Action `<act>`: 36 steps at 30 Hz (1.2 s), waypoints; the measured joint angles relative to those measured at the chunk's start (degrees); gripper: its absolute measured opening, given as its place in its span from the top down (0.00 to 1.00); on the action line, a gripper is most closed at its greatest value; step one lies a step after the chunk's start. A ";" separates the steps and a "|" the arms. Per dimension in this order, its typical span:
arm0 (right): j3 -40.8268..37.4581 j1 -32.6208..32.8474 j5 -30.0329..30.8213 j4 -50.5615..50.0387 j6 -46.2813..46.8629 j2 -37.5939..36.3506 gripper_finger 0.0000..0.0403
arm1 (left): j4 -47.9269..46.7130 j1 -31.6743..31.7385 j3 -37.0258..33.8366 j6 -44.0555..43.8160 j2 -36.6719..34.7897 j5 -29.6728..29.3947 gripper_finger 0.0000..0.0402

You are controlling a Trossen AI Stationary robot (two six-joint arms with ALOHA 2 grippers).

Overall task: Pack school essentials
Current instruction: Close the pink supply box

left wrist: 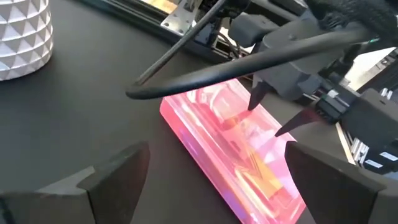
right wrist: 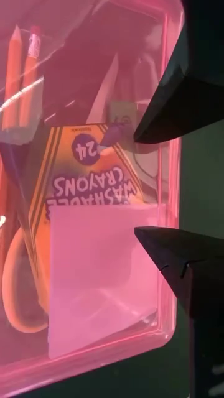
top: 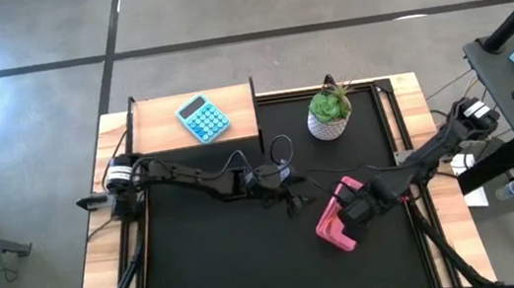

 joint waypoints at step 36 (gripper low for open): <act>1.25 1.30 2.94 -3.30 3.21 -11.16 0.46 | -0.06 0.43 -0.17 0.11 -0.71 -1.41 0.11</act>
